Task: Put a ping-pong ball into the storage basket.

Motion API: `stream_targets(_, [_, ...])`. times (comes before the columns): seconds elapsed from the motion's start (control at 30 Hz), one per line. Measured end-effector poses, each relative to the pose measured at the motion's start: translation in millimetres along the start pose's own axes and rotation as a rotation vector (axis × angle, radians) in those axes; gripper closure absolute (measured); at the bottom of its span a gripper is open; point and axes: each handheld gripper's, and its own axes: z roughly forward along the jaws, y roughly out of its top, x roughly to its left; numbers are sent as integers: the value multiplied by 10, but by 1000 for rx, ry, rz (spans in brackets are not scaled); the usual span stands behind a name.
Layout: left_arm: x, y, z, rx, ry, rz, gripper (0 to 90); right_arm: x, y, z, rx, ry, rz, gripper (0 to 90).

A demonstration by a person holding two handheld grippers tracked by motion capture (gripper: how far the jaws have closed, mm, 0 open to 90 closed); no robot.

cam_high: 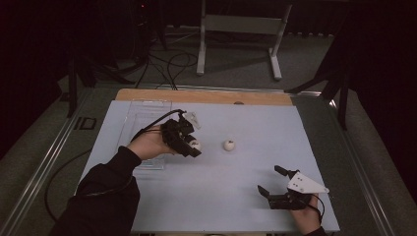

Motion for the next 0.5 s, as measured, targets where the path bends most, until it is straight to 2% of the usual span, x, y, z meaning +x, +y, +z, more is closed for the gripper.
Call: stream_targets(0.5, [162,-134,-315,-24,55,-58,522,4,1,2,2,-2,-1,88])
